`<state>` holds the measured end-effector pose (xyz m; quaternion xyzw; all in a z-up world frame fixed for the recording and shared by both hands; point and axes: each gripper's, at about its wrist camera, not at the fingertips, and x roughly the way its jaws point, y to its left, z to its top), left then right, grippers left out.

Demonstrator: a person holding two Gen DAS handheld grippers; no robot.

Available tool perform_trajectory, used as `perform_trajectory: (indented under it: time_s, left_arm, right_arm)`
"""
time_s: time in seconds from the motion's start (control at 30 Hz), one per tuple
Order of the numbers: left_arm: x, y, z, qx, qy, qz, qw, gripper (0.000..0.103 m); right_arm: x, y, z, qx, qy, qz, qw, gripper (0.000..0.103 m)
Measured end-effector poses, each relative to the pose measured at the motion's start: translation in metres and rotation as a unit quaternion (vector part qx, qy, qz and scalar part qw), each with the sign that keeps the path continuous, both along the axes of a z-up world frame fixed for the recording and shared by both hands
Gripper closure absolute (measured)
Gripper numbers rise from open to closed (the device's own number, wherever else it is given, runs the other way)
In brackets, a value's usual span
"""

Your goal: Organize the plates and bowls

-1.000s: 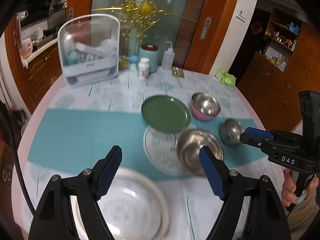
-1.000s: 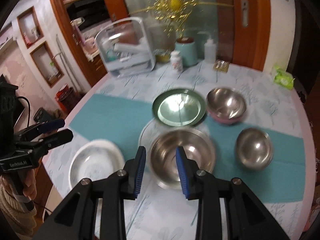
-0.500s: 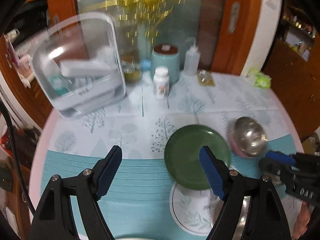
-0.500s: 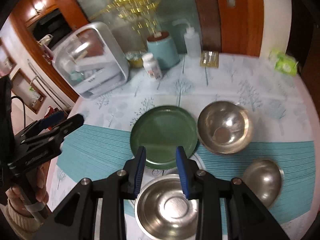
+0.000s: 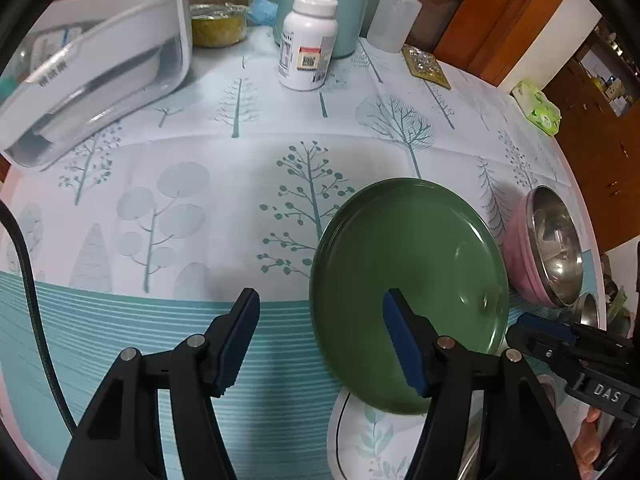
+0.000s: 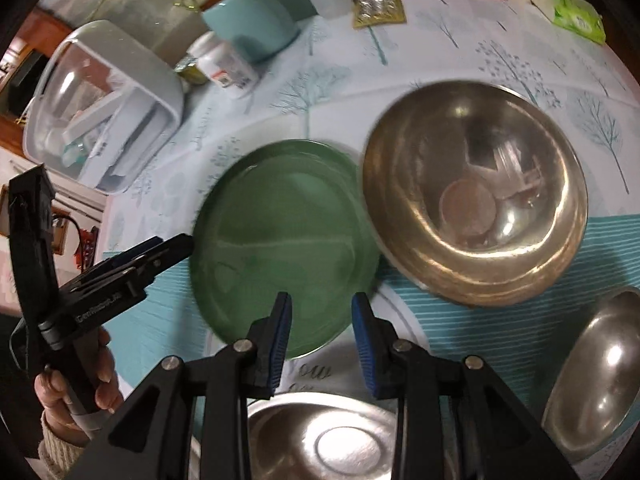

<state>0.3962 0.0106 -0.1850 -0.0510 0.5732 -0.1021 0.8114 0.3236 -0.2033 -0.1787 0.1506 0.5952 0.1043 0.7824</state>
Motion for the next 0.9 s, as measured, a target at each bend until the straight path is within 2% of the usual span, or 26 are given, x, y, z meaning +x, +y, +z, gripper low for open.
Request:
perform_trajectory:
  time_s: [0.17, 0.23, 0.47, 0.6, 0.73, 0.9]
  left_arm:
    - [0.008, -0.002, -0.011, -0.015, 0.009, -0.001, 0.9998, 0.044]
    - [0.012, -0.002, -0.015, -0.019, 0.015, -0.004, 0.9997, 0.053]
    - [0.021, 0.000, -0.027, -0.034, 0.030, -0.005, 0.9990, 0.070]
    - [0.023, -0.001, -0.030, -0.038, 0.036, -0.012, 0.9985, 0.087]
    - [0.021, 0.000, -0.030, -0.038, 0.028, -0.013, 0.9988, 0.089]
    - [0.011, 0.014, -0.025, -0.075, 0.020, 0.016, 0.9969, 0.091]
  right_arm:
    - [0.006, -0.008, -0.014, -0.005, 0.010, -0.014, 1.000, 0.072]
    - [0.008, -0.010, -0.018, 0.000, 0.012, -0.017, 1.000, 0.072]
    - [0.013, -0.014, -0.026, 0.006, 0.000, -0.028, 1.000, 0.072]
    - [0.016, -0.009, -0.028, -0.001, -0.004, -0.018, 1.000, 0.083]
    - [0.016, -0.011, -0.029, -0.006, -0.008, -0.022, 1.000, 0.090]
    - [0.011, -0.012, -0.023, 0.006, -0.018, -0.019, 1.000, 0.092]
